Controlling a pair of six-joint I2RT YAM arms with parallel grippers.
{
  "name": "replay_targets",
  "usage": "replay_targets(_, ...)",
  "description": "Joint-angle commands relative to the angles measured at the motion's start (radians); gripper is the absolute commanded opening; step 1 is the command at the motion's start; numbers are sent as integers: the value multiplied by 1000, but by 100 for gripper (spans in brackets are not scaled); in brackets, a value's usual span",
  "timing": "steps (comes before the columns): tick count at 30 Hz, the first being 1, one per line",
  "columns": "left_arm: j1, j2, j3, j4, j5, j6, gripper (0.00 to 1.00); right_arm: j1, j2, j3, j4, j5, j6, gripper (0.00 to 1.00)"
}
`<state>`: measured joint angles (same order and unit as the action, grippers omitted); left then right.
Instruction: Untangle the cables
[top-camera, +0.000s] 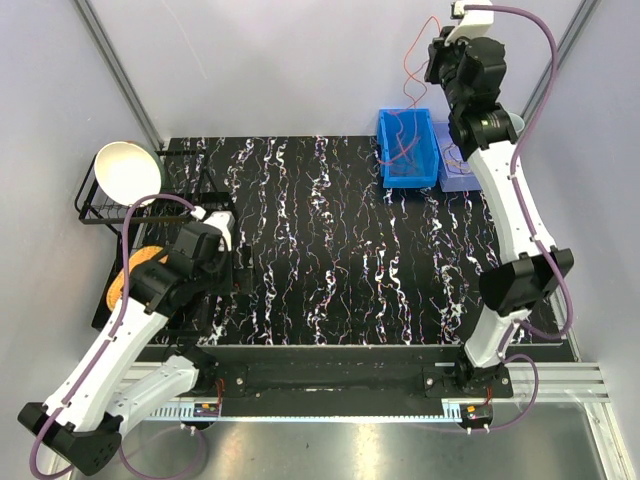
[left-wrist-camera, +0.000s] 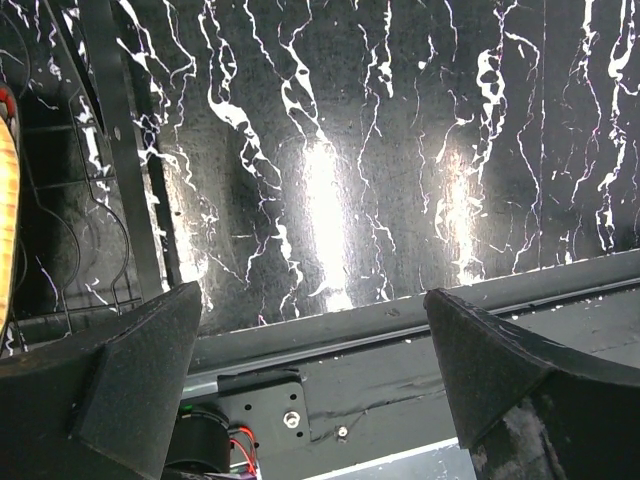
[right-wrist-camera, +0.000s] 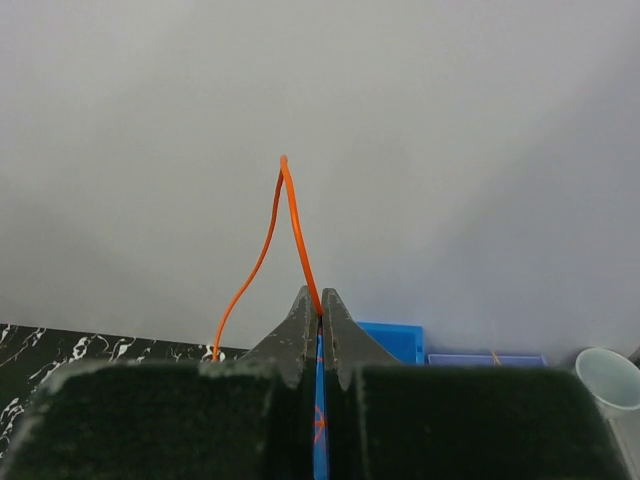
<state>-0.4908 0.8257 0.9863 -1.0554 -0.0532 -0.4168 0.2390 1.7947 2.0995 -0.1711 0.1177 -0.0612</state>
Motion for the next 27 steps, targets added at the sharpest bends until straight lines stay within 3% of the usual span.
replay_targets(1, 3, -20, 12, 31, -34, 33, 97, -17, 72, 99, 9, -42, 20, 0)
replay_targets(14, 3, 44, 222, -137, -122, 61, 97, -75, 258, 419, -111, -93, 49, 0)
replay_targets(20, 4, 12, 140, -77, -155, 43, 97, -76, 223, 393, -108, -115, 43, 0)
replay_targets(27, 3, -10, 60, -18, -162, 3, 97, -101, 302, 407, -105, -115, 55, 0)
